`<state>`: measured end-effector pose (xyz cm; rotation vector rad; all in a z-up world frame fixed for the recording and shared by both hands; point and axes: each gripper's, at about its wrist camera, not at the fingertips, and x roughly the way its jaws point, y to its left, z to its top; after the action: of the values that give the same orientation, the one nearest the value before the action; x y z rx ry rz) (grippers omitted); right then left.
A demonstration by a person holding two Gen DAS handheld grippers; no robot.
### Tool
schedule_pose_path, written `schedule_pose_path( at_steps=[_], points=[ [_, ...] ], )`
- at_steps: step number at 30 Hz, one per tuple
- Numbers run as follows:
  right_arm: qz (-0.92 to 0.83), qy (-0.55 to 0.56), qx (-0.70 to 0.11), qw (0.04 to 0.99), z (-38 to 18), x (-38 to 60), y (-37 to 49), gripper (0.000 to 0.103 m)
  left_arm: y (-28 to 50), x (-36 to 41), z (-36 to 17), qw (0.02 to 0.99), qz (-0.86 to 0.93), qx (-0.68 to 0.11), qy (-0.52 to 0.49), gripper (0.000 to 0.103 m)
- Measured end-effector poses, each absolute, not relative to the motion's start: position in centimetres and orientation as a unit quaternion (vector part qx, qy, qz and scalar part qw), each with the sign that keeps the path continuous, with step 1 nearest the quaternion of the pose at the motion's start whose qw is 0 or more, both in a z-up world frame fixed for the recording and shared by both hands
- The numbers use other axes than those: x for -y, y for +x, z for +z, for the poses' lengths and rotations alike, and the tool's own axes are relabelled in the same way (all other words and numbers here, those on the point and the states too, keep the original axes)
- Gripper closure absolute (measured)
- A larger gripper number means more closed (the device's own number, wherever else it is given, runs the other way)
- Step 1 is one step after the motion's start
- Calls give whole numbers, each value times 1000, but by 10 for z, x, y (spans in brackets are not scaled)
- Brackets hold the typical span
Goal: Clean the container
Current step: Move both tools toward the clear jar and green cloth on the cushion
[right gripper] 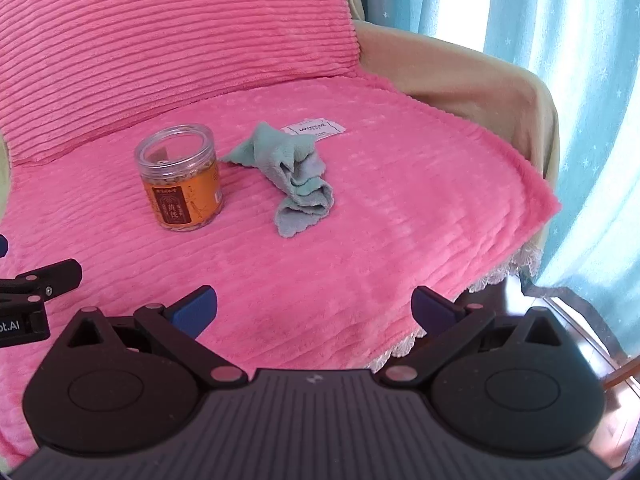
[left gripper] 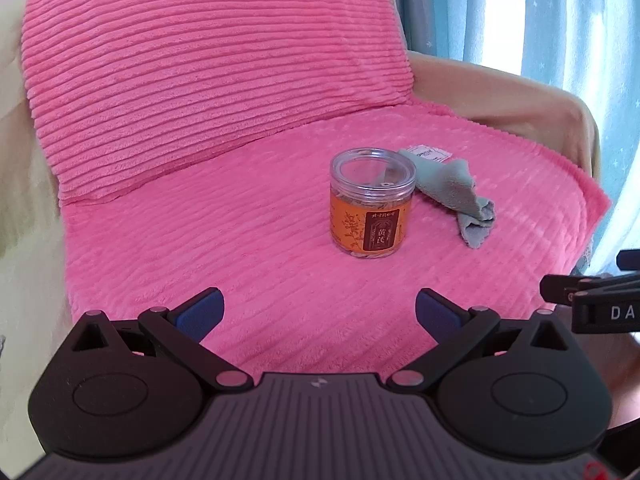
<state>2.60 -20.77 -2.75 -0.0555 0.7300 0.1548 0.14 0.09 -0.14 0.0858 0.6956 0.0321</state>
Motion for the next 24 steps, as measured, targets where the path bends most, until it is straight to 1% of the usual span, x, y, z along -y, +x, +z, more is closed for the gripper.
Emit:
schedule_pose_path(
  at_steps=[18, 21, 24],
  points=[
    [64, -52, -346, 934, -72, 202, 66, 1, 66, -41, -66, 941, 12, -338, -11, 1],
    [64, -51, -342, 936, -82, 202, 75, 1, 70, -43, -65, 946, 6, -325, 1, 1],
    [67, -33, -356, 932, -90, 204, 89, 1, 72, -42, -64, 950, 0, -311, 22, 1]
  ],
)
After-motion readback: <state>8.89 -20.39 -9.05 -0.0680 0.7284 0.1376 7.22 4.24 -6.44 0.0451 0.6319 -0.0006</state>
